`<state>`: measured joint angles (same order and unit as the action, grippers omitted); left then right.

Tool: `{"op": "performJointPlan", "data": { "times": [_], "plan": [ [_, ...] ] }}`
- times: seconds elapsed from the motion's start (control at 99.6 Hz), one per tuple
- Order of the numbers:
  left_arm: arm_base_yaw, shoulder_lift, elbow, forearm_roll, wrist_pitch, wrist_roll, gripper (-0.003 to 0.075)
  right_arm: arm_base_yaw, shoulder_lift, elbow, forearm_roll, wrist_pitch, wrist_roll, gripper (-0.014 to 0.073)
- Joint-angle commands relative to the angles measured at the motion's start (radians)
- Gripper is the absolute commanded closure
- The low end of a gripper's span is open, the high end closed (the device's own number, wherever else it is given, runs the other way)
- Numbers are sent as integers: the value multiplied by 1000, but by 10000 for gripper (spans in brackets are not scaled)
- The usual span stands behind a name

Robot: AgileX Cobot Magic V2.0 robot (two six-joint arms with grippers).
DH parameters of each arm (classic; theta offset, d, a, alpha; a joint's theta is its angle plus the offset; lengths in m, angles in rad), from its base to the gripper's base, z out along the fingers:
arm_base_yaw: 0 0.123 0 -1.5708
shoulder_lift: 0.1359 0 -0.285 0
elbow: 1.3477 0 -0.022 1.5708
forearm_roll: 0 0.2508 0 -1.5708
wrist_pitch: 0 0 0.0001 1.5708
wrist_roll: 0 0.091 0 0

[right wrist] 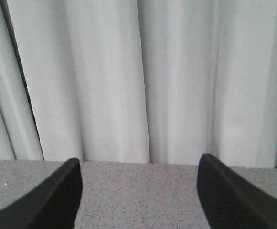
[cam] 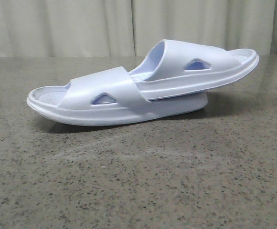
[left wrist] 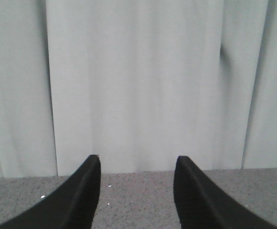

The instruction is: Insert blue slippers together front up

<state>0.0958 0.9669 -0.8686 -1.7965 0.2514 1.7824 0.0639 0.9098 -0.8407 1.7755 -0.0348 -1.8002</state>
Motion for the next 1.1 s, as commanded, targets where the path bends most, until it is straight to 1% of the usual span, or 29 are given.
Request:
{"op": "performJointPlan", "data": {
  "times": [0.0, 0.09, 0.201, 0.271, 0.422, 0.562, 0.703, 0.783, 0.893, 1.004, 1.094],
  "plan": [
    [-63, -91, 1, -30, -58, -1, 410, 48, -72, -34, -38, -80, -23, 148],
    [-108, -170, 53, -30, -99, -1, 410, 81, -133, -15, -49, -95, -23, 148],
    [-128, -262, 136, -41, -101, -1, 410, 96, -215, 39, -49, -93, -23, 148],
    [-128, -323, 202, -41, -109, -1, 410, 96, -265, 86, -49, -108, -23, 148],
    [-128, -449, 342, -43, -188, -1, 410, 96, -380, 203, -73, -113, -23, 149],
    [-128, -567, 442, -64, -190, -1, 410, 96, -519, 325, -55, -54, -23, 149],
    [-128, -664, 514, -62, -197, -1, 410, 96, -664, 450, -14, -54, -23, 149],
    [-132, -692, 543, -64, -224, -1, 410, 96, -727, 514, -12, -56, -23, 149],
    [-183, -710, 581, -64, -230, -1, 410, 96, -790, 584, 3, -49, -23, 149],
    [-247, -714, 584, -64, -230, -1, 410, 96, -818, 594, 3, -37, -23, 149],
    [-272, -714, 584, -62, -230, -1, 412, 96, -821, 594, 3, -37, -23, 149]
  ]
}}
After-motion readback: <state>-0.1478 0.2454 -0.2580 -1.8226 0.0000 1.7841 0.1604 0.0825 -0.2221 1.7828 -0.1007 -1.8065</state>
